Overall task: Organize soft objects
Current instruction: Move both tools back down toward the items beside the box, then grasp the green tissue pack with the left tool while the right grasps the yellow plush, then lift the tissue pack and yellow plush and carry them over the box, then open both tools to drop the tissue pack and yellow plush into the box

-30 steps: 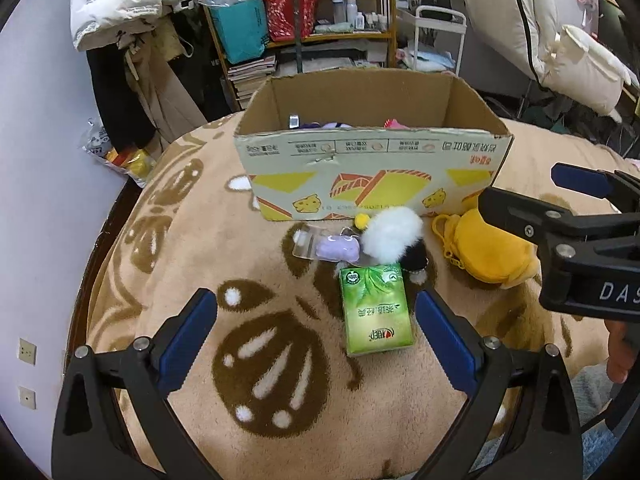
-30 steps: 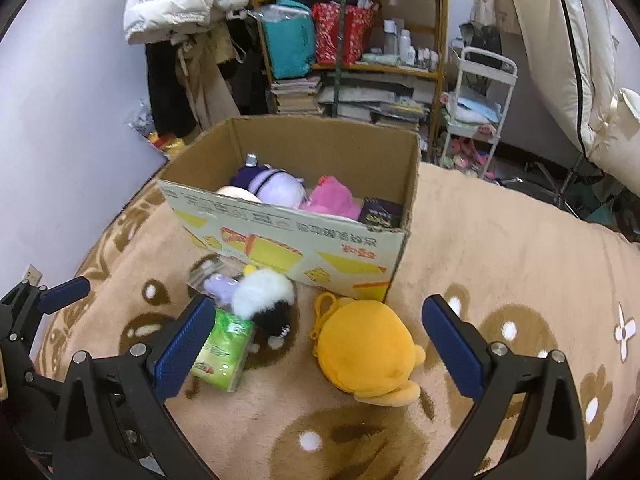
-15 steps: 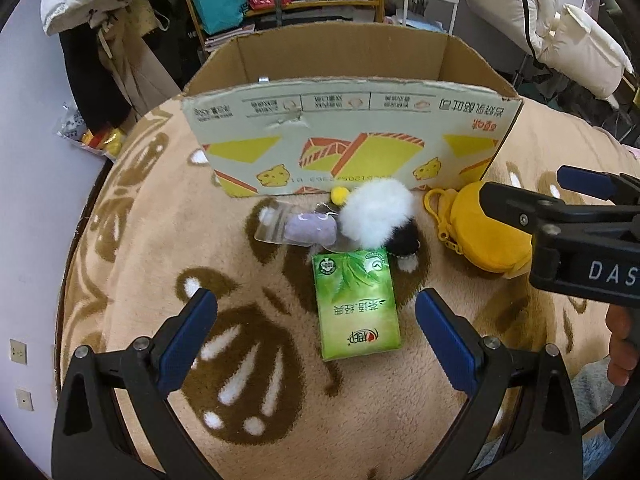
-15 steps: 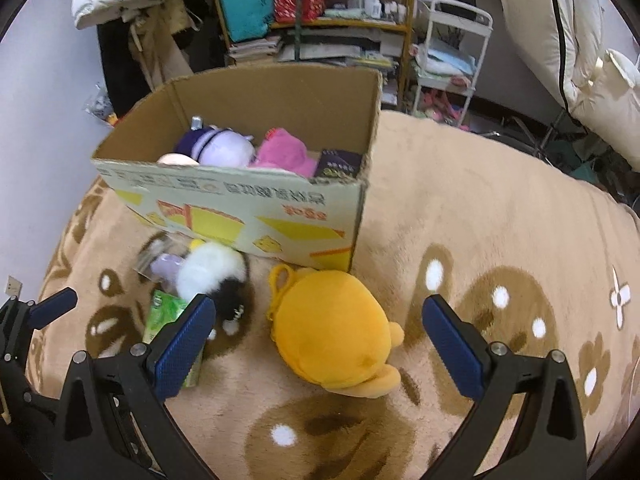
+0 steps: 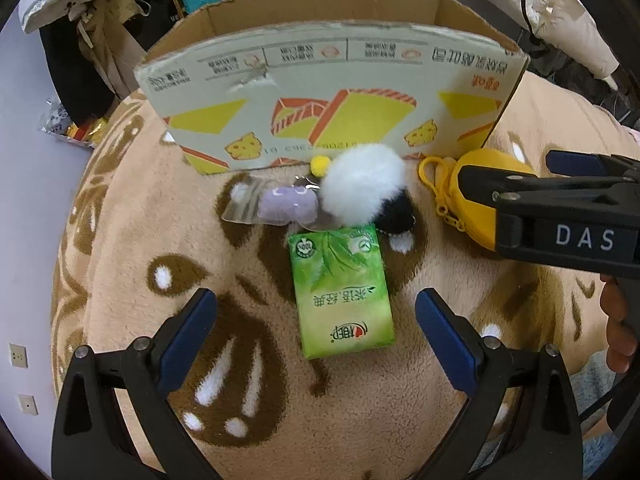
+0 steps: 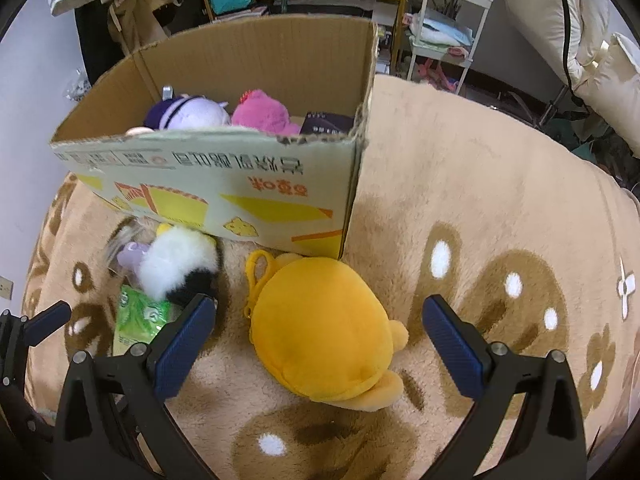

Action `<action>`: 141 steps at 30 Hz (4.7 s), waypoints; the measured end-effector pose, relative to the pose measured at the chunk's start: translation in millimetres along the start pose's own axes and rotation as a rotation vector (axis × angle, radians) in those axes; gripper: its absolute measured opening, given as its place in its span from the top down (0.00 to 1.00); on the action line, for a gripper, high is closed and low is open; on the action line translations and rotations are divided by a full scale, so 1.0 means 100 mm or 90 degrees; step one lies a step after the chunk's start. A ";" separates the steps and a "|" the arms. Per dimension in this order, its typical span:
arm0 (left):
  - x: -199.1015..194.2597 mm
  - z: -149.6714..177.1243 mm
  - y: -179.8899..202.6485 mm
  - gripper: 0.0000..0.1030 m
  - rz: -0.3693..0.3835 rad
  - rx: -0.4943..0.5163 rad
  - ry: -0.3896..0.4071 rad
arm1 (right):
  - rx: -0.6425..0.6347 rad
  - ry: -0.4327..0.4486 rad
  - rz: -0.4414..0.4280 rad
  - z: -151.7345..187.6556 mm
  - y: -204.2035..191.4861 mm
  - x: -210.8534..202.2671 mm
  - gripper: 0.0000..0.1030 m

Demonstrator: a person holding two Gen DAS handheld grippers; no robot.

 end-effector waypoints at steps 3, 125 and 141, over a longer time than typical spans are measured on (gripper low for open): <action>0.06 0.01 0.02 0.05 -0.001 0.004 -0.012 | 0.002 -0.021 0.005 0.00 0.01 0.08 0.00; -0.76 -1.07 -0.45 0.49 -0.062 -0.022 0.289 | 0.031 0.356 -0.068 -0.55 0.11 -0.96 0.53; -0.45 -1.12 -0.57 0.38 -0.067 -0.038 0.259 | 0.079 0.291 -0.122 -0.54 0.23 -0.61 0.42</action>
Point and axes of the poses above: each gripper's, at about its wrist camera, not at the fingertips, and x roughly the way its jaws point, y to its right, z to its underside, the point moved 1 cm from there along x, roughly the way its jaws point, and after that the axes turned 2 degrees about -x, right-handed, at the moved point
